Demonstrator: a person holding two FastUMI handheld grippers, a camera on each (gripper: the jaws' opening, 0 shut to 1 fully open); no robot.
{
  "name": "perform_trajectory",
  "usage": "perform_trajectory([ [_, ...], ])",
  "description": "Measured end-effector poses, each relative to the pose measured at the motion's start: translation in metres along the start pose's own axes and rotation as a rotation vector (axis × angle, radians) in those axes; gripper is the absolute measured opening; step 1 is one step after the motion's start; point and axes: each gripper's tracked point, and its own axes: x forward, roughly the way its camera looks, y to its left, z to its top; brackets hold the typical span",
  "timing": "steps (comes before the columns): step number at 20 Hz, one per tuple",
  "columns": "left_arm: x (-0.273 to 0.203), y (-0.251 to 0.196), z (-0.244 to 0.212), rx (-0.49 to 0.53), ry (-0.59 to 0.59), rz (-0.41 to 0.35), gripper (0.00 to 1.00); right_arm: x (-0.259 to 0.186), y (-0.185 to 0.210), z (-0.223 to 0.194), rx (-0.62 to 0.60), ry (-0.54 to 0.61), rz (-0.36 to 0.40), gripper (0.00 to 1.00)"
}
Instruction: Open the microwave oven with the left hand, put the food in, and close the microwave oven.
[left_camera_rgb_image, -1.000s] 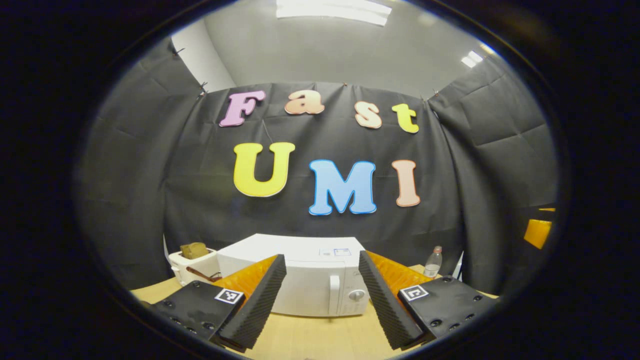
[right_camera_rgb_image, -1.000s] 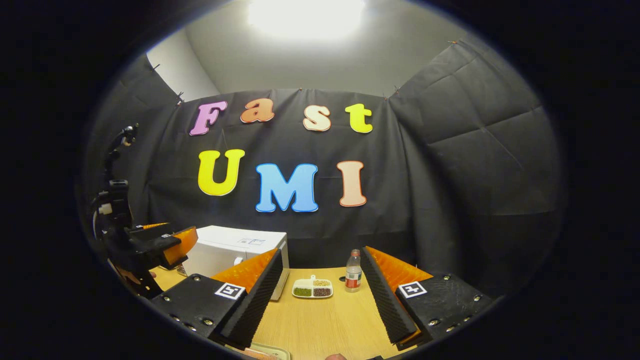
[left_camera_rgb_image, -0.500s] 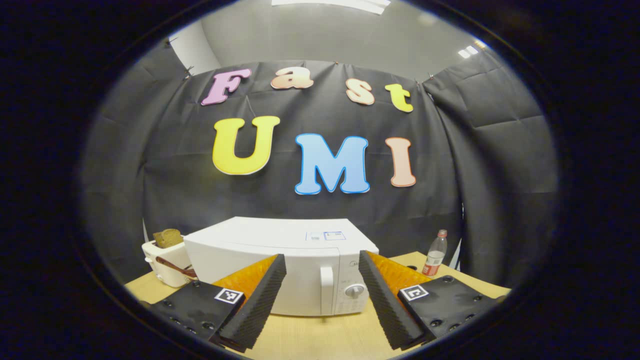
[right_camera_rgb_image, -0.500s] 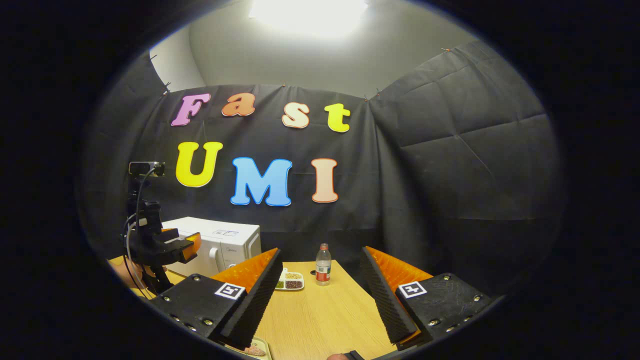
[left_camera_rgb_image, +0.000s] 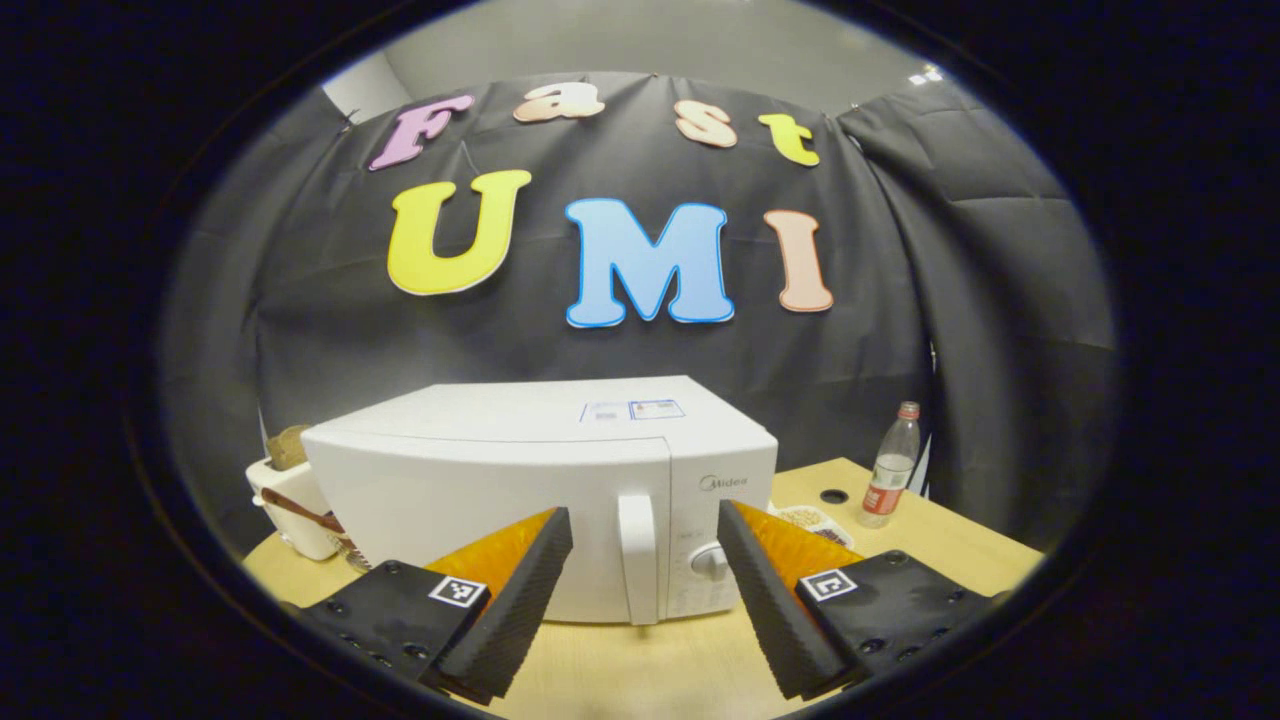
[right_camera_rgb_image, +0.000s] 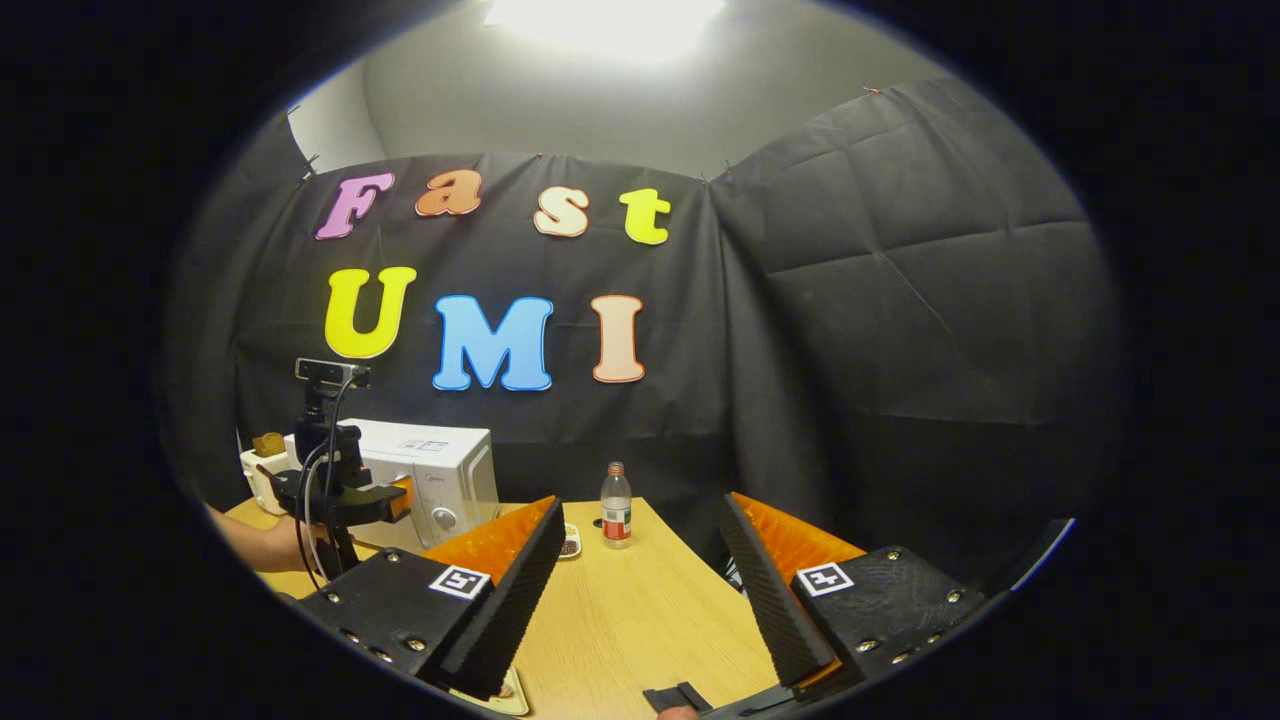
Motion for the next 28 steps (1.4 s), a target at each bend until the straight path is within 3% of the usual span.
perform_trajectory([
  [4, 0.021, 0.000, -0.029, 0.001, 0.078, 0.009, 0.93, -0.001, -0.007, -0.003, -0.007, 0.013, -0.014, 0.96],
  [8, 0.034, -0.001, -0.044, -0.014, 0.104, 0.018, 0.75, -0.003, -0.012, -0.003, -0.024, 0.017, -0.018, 0.96],
  [13, 0.045, 0.002, -0.039, -0.023, 0.090, 0.035, 0.37, -0.002, -0.016, -0.003, -0.031, 0.019, -0.016, 0.96],
  [16, 0.044, 0.002, -0.041, 0.001, 0.109, 0.023, 0.34, -0.001, -0.015, -0.005, -0.027, 0.023, -0.002, 0.96],
  [17, 0.042, 0.001, -0.040, 0.008, 0.114, 0.021, 0.27, 0.000, -0.013, -0.005, -0.026, 0.023, 0.007, 0.96],
  [22, 0.039, 0.002, -0.043, 0.026, 0.161, 0.030, 0.12, 0.010, 0.002, -0.006, -0.012, 0.015, 0.073, 0.96],
  [28, 0.039, 0.003, -0.042, -0.013, 0.177, 0.046, 0.08, 0.025, 0.014, -0.003, -0.009, 0.005, 0.139, 0.95],
])
